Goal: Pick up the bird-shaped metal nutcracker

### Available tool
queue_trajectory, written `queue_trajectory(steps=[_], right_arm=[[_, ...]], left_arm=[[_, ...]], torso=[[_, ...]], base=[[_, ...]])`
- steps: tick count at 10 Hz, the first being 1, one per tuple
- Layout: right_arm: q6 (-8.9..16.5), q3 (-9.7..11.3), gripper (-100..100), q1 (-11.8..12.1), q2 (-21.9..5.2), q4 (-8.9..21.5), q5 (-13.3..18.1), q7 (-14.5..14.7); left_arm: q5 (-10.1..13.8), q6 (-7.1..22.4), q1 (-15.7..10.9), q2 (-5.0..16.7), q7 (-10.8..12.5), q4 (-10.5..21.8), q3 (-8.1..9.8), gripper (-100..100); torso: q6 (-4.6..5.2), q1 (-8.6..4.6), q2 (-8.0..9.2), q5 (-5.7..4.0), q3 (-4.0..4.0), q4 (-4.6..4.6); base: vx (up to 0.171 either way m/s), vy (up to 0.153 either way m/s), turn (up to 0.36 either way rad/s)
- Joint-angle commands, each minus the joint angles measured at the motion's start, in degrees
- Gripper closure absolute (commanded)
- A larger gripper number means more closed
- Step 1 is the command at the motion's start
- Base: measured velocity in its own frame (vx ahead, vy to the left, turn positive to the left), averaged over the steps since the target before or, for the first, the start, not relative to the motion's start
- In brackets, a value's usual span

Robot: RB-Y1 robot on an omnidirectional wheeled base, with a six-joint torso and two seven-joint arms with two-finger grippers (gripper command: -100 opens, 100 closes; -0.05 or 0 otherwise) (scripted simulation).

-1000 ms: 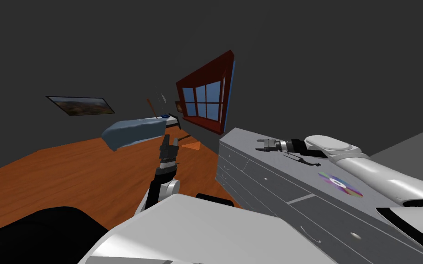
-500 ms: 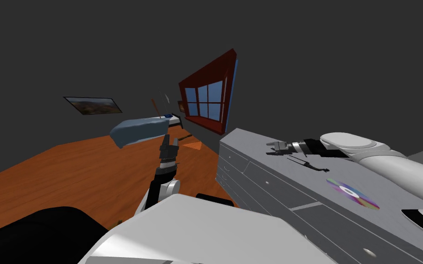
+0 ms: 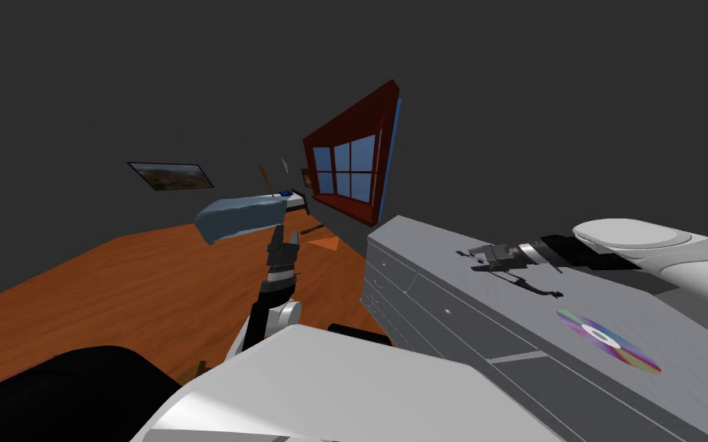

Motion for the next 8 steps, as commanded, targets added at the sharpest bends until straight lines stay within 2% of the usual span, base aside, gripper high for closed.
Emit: queue_trajectory(steps=[1, 2, 3, 5, 6, 7, 8], right_arm=[[-2.2, 2.2, -100, -0.8, -1.8, 1.2, 1.5, -1.2], [-2.2, 2.2, -100, -0.8, -1.8, 1.2, 1.5, -1.2], [-4.2, 3.9, -100, -1.7, -2.8, 2.9, 2.8, -1.6], [-4.2, 3.9, -100, -1.7, -2.8, 2.9, 2.8, -1.6], [-6.1, 5.4, -100, -2.5, -3.8, 4.4, 3.9, -2.0], [-6.1, 5.4, -100, -2.5, -3.8, 4.4, 3.9, -2.0], [-7.8, 6.7, -100, -3.1, -4.5, 5.6, 4.8, -2.3]], left_arm=[[0.0, 0.0, 0.0, 0.0, 0.0, 0.0, 0.0, 0], [0.0, 0.0, 0.0, 0.0, 0.0, 0.0, 0.0, 0], [0.0, 0.0, 0.0, 0.0, 0.0, 0.0, 0.0, 0], [0.0, 0.0, 0.0, 0.0, 0.0, 0.0, 0.0, 0], [0.0, 0.0, 0.0, 0.0, 0.0, 0.0, 0.0, 0], [0.0, 0.0, 0.0, 0.0, 0.0, 0.0, 0.0, 0], [0.0, 0.0, 0.0, 0.0, 0.0, 0.0, 0.0, 0]], torso=[[0.0, 0.0, 0.0, 0.0, 0.0, 0.0], [-0.01, 0.0, 0.02, 0.01, 0.01, 0.01], [-0.02, 0.06, 0.01, 0.01, 0.0, 0.0], [-0.01, 0.1, 0.02, 0.02, 0.01, 0.0], [-0.01, 0.17, 0.03, 0.03, 0.01, 0.0], [-0.01, 0.15, 0.03, 0.04, 0.02, 0.01], [-0.03, 0.14, 0.01, 0.03, 0.0, 0.0]], base=[[0.014, -0.059, 0.049], [0.011, -0.043, 0.025], [0.006, -0.043, 0.054], [0.008, -0.025, 0.01], [0.012, -0.025, 0.034], [0.01, -0.031, 0.027], [0.012, -0.037, 0.036]])
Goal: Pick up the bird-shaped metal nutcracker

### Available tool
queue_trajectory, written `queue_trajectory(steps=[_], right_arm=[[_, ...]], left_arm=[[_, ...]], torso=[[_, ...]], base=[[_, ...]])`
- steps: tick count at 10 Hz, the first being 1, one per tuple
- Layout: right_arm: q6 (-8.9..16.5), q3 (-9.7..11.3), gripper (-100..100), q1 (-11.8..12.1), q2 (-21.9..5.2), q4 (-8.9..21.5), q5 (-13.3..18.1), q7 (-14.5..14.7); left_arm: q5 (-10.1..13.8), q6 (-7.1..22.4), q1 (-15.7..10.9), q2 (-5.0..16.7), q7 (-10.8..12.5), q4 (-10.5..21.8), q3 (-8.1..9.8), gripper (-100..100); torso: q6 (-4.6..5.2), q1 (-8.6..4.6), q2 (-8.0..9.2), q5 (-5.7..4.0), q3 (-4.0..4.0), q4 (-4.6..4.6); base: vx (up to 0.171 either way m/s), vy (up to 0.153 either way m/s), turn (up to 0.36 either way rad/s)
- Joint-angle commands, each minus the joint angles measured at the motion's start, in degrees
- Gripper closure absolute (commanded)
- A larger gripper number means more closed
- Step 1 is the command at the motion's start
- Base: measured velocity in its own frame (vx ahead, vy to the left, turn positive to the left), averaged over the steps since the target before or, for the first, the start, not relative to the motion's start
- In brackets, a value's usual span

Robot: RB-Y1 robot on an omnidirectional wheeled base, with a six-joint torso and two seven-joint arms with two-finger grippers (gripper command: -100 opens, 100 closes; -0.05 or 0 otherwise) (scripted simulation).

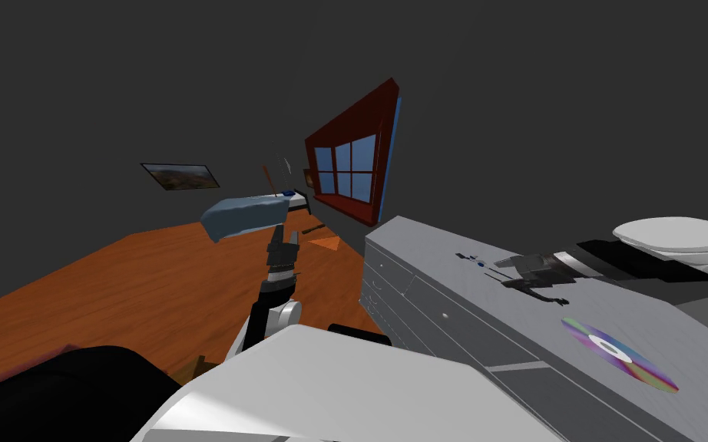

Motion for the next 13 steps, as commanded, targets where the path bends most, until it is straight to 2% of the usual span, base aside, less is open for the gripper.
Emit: queue_trajectory(steps=[1, 4, 6, 7, 8, 9, 10, 11, 12, 13], right_arm=[[-1.8, 0.9, -100, -1.5, 0.4, 2.8, 1.2, 0.8], [-5.9, 3.8, -100, -2.8, -1.2, 5.3, 3.1, 0.1], [-5.9, 3.8, -100, -2.8, -1.2, 5.3, 3.1, 0.1], [-6.4, 3.9, -100, -3.6, -0.6, 6.6, 3.6, 0.7], [-6.3, 3.9, 0, -3.5, -0.7, 6.4, 3.6, 0.5], [-4.7, 3.9, -100, -2.3, 0.6, 6.8, 3.4, 0.8], [-3.7, 3.9, -100, -1.5, 1.4, 7.0, 3.3, 0.9], [-4.1, 3.8, -100, -1.6, 0.9, 6.2, 3.2, 0.5], [-3.8, 3.8, 100, -1.6, 1.0, 6.2, 3.2, 0.4], [-3.9, 3.8, 100, -1.6, 1.0, 6.2, 3.2, 0.4]], left_arm=[[0.0, 0.0, 0.0, 0.0, 0.0, 0.0, 0.0, 0], [0.0, 0.0, 0.0, 0.0, 0.0, 0.0, 0.0, 0], [0.0, 0.0, 0.0, 0.0, 0.0, 0.0, 0.0, 0], [0.0, 0.0, 0.0, 0.0, 0.0, 0.0, 0.0, 0], [0.0, 0.0, 0.0, 0.0, 0.0, 0.0, 0.0, 0], [0.0, 0.0, 0.0, 0.0, 0.0, 0.0, 0.0, 0], [0.0, 0.0, 0.0, 0.0, 0.0, 0.0, 0.0, 0], [0.0, 0.0, 0.0, 0.0, 0.0, 0.0, -0.01, 0], [0.0, 0.0, 0.0, 0.0, 0.0, 0.0, 0.0, 0], [0.0, 0.0, 0.0, 0.0, 0.0, 0.0, 0.0, 0]], torso=[[0.0, 0.0, 0.0, 0.0, 0.0, 0.0], [-0.01, -0.02, 0.01, -0.01, 0.0, 0.0], [0.0, 0.0, 0.01, -0.01, 0.0, 0.0], [0.0, 0.08, 0.03, 0.01, 0.01, 0.0], [-0.01, 0.13, 0.03, 0.02, 0.01, 0.0], [-0.01, 0.14, 0.03, 0.03, 0.01, 0.0], [-0.02, 0.18, 0.01, 0.02, 0.0, -0.01], [-0.03, 0.23, -0.02, 0.03, -0.02, -0.02], [-0.01, 0.21, 0.0, 0.05, 0.0, 0.0], [-0.01, 0.18, 0.02, 0.04, 0.01, 0.0]], base=[[0.009, -0.035, 0.016], [0.006, -0.044, 0.03], [0.005, -0.021, 0.005], [0.0, 0.0, 0.0], [0.0, 0.0, 0.0], [0.004, 0.013, 0.023], [0.006, 0.026, 0.023], [0.003, 0.013, 0.005], [0.0, 0.0, 0.0], [0.0, 0.0, 0.0]])
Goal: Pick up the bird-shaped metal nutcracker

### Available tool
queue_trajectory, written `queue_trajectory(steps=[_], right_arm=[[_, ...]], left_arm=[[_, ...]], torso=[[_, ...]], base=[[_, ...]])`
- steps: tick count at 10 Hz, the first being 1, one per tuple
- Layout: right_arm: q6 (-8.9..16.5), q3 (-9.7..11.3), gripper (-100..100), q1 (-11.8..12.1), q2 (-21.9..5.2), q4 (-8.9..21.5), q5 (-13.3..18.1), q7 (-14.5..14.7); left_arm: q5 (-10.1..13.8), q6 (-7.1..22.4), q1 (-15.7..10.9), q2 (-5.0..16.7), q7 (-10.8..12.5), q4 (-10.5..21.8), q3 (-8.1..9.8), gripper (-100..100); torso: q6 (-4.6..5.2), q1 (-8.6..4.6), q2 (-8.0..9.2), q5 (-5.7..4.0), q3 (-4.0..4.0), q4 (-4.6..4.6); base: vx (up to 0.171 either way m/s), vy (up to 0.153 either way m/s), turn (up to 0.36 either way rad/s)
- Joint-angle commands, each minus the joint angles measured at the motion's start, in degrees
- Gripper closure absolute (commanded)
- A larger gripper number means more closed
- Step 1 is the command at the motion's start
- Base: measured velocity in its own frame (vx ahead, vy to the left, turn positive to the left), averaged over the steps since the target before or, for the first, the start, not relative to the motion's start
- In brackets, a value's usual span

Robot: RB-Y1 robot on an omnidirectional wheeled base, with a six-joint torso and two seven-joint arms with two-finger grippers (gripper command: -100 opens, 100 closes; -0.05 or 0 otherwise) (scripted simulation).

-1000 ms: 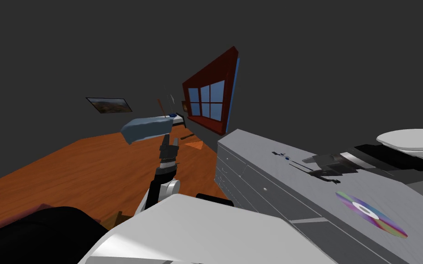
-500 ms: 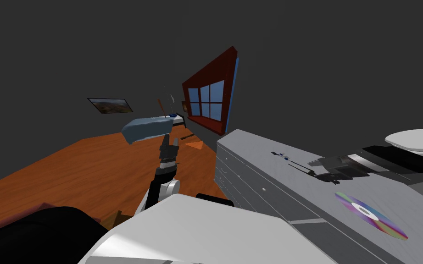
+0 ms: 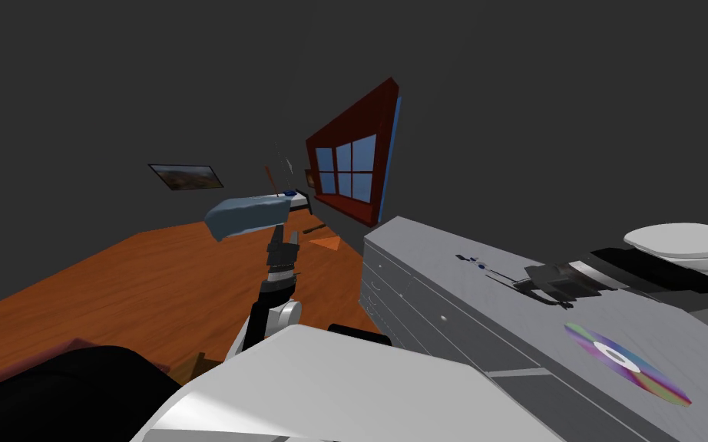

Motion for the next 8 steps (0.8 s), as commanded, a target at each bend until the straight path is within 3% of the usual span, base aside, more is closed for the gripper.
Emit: queue_trajectory(steps=[1, 3, 4, 5, 7, 8], right_arm=[[0.0, 0.0, 100, 0.0, 0.0, 0.0, 0.0, 0.0], [0.1, 0.0, 100, 0.0, -0.1, 0.1, 0.0, -0.1], [0.1, 0.0, 0, 0.0, -0.1, 0.0, 0.0, 0.0], [-1.7, 0.1, 100, -1.3, -1.0, 0.3, 0.3, 0.3], [-1.4, 0.0, 100, -0.9, -1.2, -0.1, 0.0, 0.2], [-1.7, 0.0, 0, -1.0, -1.3, 0.0, 0.1, 0.3]], left_arm=[[0.0, 0.0, 0.0, 0.0, 0.0, 0.0, 0.0, 0], [0.0, 0.0, 0.0, 0.0, 0.0, 0.0, 0.0, 0], [0.0, 0.0, 0.0, 0.0, 0.0, 0.0, 0.0, 0], [0.0, 0.0, 0.0, 0.0, 0.0, 0.0, 0.0, 0], [0.0, 0.0, 0.0, 0.0, 0.0, 0.0, 0.0, 0], [0.0, 0.0, 0.0, 0.0, 0.0, 0.0, 0.0, 0]], torso=[[0.0, 0.0, 0.0, 0.0, 0.0, 0.0], [-0.05, -0.06, -0.06, -0.06, -0.06, -0.05], [-0.05, -0.07, -0.07, -0.06, -0.07, -0.06], [-0.05, -0.07, -0.08, -0.06, -0.07, -0.06], [0.02, -0.12, -0.02, -0.04, -0.03, -0.03], [0.0, -0.11, -0.04, -0.07, -0.05, -0.05]], base=[[0.001, 0.0, -0.013], [0.0, 0.0, 0.0], [0.0, 0.0, 0.0], [-0.005, -0.009, -0.006], [-0.004, -0.015, -0.009], [0.0, 0.0, 0.0]])
